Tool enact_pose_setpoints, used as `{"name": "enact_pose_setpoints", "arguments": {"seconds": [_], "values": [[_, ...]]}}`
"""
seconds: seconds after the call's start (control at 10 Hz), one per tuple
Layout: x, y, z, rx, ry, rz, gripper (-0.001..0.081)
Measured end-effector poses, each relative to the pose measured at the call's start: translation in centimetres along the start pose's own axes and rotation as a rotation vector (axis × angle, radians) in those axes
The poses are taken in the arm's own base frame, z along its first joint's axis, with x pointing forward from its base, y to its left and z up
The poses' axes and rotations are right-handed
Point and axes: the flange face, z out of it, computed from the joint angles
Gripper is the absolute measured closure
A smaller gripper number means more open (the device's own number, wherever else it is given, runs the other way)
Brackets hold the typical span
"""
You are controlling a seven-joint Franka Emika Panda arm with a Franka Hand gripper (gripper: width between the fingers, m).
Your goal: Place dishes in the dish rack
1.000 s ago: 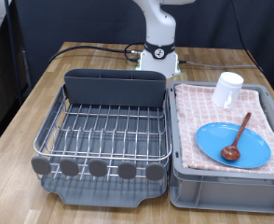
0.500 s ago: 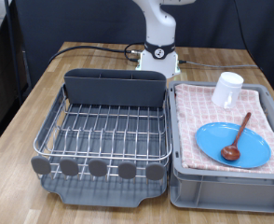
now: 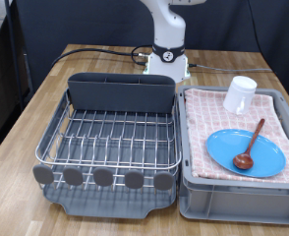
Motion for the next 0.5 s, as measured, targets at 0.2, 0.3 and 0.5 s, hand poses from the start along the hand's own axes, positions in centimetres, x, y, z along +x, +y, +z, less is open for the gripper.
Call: {"name": "enact_pose_setpoints", "arguments": {"seconds": [0.2,0.3,0.5], "values": [[-1.7,-0.8,0.5,0.000,0.020,-0.039,0.0004],[-2.5,-1.0,0.8,0.004,0.028,-0.046,0.0004],[-4.1,-1.6,1.4,0.024,0.049,-0.061,0.0004]]}}
